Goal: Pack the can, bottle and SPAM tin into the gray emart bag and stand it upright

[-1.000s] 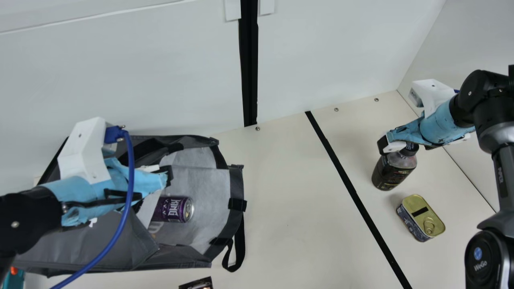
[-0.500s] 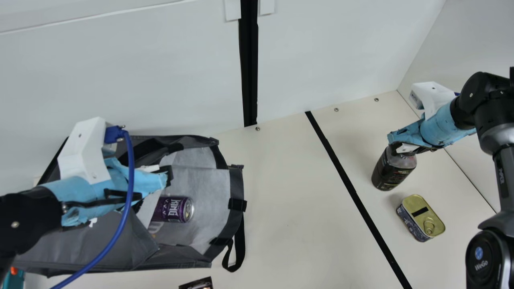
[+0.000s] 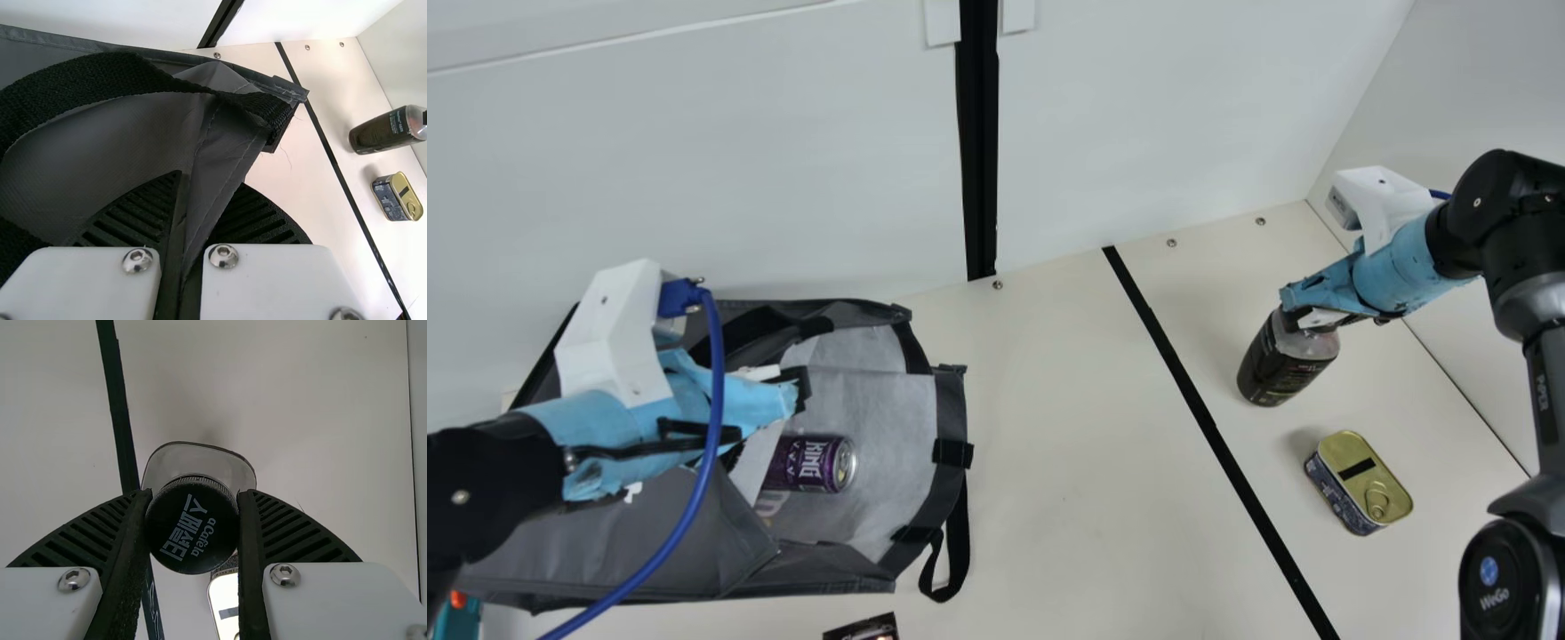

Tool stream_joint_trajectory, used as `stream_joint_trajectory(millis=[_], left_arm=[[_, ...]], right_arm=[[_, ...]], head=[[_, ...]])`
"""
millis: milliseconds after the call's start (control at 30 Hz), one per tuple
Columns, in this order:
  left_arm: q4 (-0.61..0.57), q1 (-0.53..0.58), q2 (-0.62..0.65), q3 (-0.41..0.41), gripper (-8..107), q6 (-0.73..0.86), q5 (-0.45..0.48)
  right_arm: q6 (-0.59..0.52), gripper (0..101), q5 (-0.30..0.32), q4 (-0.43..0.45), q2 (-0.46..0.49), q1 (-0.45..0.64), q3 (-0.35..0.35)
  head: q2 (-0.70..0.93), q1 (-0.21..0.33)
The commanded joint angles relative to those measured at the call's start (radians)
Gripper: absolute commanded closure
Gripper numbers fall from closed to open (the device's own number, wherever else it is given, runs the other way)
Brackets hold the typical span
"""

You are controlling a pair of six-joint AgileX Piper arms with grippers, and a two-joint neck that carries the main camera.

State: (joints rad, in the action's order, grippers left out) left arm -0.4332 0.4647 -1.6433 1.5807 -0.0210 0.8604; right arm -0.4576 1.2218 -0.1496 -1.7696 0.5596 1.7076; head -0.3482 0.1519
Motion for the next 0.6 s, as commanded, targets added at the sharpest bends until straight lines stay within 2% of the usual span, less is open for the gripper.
stream_joint_trajectory(millis=[0,567], left_arm=[[0.000,0.000,0.000,0.000,107,0.000,0.000],[0.000,0.000,0.000,0.000,107,0.000,0.000]], right_arm=[[-0.007,101,-0.002,-0.007,0.005,-0.005,0.001],[-0.036,101,-0.002,-0.014,0.080,-0.104,-0.035]], head=[[-0.001,0.023],[-0.001,0.023]])
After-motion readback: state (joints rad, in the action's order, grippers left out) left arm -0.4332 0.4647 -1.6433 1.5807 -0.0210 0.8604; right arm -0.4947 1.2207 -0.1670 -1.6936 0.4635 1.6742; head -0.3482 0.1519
